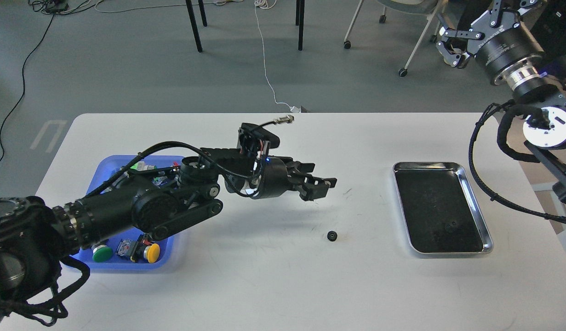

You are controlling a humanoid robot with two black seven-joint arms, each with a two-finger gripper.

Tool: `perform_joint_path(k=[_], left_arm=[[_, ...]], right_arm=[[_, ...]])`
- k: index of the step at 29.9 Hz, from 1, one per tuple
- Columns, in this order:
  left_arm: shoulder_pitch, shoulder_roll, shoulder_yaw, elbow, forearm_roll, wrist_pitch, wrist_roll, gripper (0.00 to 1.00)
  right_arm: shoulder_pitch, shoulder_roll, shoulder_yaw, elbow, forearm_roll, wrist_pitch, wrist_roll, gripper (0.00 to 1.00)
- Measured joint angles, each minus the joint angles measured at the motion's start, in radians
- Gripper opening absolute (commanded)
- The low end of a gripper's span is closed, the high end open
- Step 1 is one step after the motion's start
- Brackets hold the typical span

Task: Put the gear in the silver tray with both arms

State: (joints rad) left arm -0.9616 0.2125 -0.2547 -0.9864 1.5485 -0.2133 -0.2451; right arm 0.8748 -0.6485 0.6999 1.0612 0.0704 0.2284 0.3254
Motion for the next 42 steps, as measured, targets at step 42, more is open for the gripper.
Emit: perform_joint_path(k=[42], left_arm=[[0.292, 0.438, -0.516, 0.045, -1.555, -0.085, -0.041, 0.98]], right_arm=[[0.711, 0.486, -1.439, 0.051, -0.960, -0.039, 0.020, 0.88]])
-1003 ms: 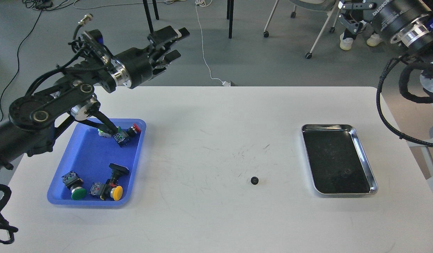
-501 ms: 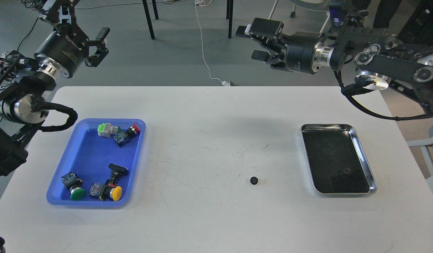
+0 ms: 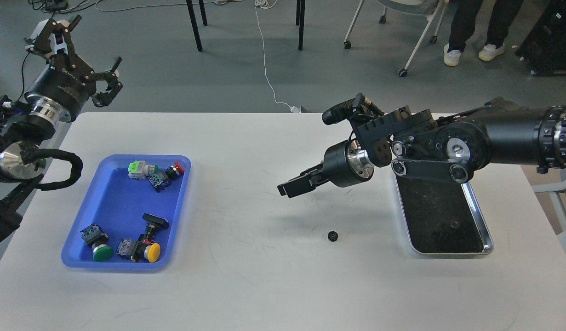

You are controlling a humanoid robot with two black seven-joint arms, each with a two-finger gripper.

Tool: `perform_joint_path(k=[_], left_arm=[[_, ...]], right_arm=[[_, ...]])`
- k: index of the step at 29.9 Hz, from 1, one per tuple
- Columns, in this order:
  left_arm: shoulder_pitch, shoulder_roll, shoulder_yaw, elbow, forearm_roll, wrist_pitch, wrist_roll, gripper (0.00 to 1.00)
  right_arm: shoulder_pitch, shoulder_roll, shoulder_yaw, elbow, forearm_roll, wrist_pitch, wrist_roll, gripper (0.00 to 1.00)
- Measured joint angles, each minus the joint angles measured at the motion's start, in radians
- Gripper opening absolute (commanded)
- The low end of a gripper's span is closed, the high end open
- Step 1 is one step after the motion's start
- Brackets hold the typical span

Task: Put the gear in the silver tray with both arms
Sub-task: 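Reach the right gripper down and grasp the black gear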

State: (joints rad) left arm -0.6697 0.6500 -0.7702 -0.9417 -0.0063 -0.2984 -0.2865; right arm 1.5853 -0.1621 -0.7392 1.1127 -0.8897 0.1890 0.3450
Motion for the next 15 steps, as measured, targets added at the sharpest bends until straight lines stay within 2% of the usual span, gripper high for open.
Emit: perform_joint_path(k=[4, 15], left_arm=[[0.007, 0.006, 0.000, 0.000, -0.013, -0.002, 0.000, 0.98], [0.009, 0.013, 0.000, 0.000, -0.014, 0.000, -0.008, 0.98]], right_arm=[[-0.006, 0.006, -0.061, 0.036, -0.041, -0.044, -0.001, 0.75], [-0.023, 0.005, -0.161, 0.077, -0.067, -0.063, 0.000, 0.66]])
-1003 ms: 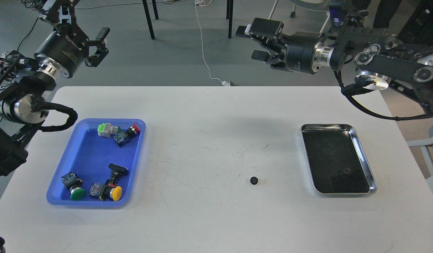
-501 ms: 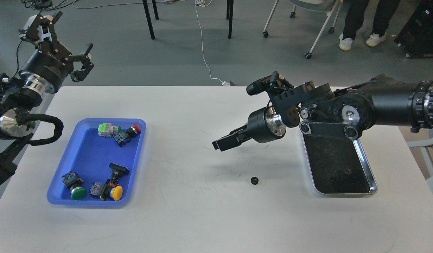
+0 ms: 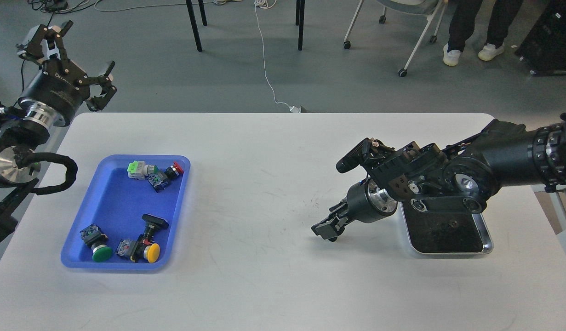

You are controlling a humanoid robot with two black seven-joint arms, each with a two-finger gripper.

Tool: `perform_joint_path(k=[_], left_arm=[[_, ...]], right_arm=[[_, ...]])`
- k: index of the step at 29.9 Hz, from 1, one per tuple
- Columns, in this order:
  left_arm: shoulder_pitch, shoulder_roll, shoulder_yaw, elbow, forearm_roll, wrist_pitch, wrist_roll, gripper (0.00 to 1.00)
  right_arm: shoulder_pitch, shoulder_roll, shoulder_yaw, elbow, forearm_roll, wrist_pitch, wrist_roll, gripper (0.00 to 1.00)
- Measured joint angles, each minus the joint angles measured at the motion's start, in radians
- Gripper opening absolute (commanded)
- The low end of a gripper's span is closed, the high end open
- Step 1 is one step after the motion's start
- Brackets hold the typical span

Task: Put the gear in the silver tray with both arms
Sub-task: 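Reach the right gripper down and grasp the black gear, then carry the gear into the silver tray and open the right gripper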

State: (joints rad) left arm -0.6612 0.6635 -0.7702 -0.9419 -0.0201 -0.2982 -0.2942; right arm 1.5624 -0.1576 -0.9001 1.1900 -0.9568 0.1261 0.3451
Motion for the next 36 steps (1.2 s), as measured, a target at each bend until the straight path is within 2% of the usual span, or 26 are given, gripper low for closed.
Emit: perform_joint_path(k=[8, 25, 29, 36], left_arm=[[0.000, 0.029, -0.001, -0.001, -0.001, 0.000, -0.002, 0.98], [0.008, 0.039, -0.001, -0.002, -0.001, -0.002, -0.002, 0.98], [0.009, 0.039, -0.001, -0.003, -0.001, -0.002, -0.002, 0.98], [0.015, 0.045, -0.001, -0.002, -0.001, -0.004, -0.003, 0.98]], right_arm=[[-0.019, 0.002, -0.018, 0.004, -0.014, 0.000, 0.003, 0.62], [-0.033, 0.042, -0.051, 0.001, -0.015, 0.000, 0.006, 0.61], [-0.043, 0.041, -0.052, -0.001, -0.015, 0.000, 0.005, 0.52], [-0.047, 0.054, -0.058, -0.005, -0.015, 0.001, 0.004, 0.28]])
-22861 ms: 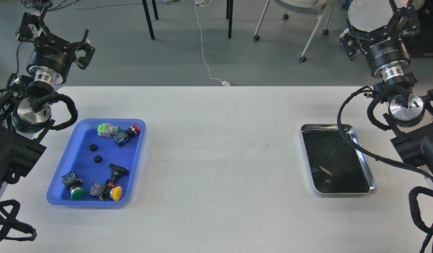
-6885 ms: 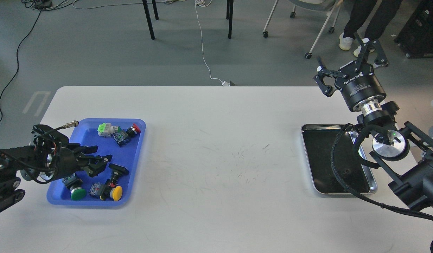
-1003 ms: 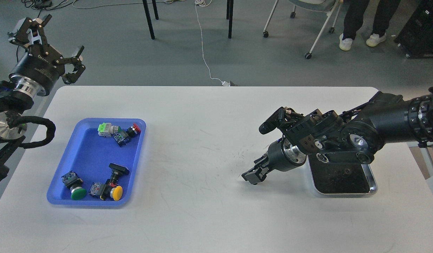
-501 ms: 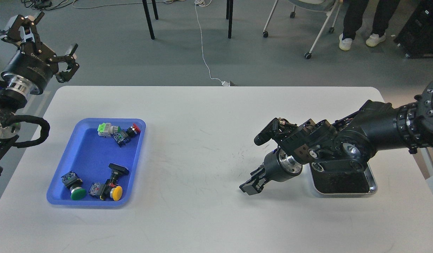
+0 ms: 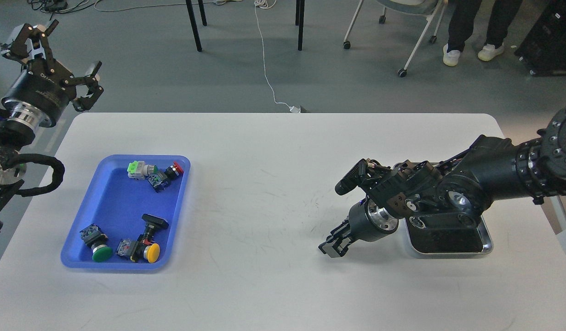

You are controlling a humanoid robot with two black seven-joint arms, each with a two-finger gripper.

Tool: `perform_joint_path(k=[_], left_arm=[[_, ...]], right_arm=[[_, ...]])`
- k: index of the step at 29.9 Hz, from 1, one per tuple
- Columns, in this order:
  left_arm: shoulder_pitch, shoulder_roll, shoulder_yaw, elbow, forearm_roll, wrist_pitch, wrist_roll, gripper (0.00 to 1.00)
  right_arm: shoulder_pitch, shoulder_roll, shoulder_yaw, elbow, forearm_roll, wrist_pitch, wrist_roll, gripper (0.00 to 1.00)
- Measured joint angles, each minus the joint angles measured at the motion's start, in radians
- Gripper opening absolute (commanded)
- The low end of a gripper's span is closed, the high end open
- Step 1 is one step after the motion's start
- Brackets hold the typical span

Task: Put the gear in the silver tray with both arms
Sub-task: 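Carry the gear into the silver tray and open the right gripper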

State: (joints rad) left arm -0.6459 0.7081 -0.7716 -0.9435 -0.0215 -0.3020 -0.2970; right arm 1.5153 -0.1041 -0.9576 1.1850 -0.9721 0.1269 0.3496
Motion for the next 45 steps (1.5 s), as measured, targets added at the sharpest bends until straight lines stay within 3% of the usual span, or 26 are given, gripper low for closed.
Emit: perform_joint_path(k=[16, 24, 33, 39, 45], left_arm=[[0.002, 0.010, 0.000, 0.000, 0.000, 0.000, -0.001, 0.98], [0.002, 0.021, 0.000, -0.008, -0.001, 0.001, -0.001, 0.98], [0.002, 0.022, 0.000, -0.011, -0.001, 0.003, 0.001, 0.98], [0.002, 0.015, 0.000, -0.011, 0.000, 0.004, 0.001, 0.98], [0.002, 0.014, 0.000, -0.011, 0.001, 0.007, 0.002, 0.98]], right_arm=[[0.058, -0.008, -0.002, 0.002, -0.001, 0.002, 0.001, 0.21], [0.126, -0.201, -0.014, -0.002, -0.091, 0.003, 0.001, 0.22], [0.037, -0.480, -0.026, -0.033, -0.178, -0.004, 0.001, 0.22], [-0.052, -0.510, -0.017, -0.126, -0.209, -0.063, 0.001, 0.22], [-0.121, -0.480, 0.023, -0.199, -0.211, -0.088, -0.005, 0.29]])
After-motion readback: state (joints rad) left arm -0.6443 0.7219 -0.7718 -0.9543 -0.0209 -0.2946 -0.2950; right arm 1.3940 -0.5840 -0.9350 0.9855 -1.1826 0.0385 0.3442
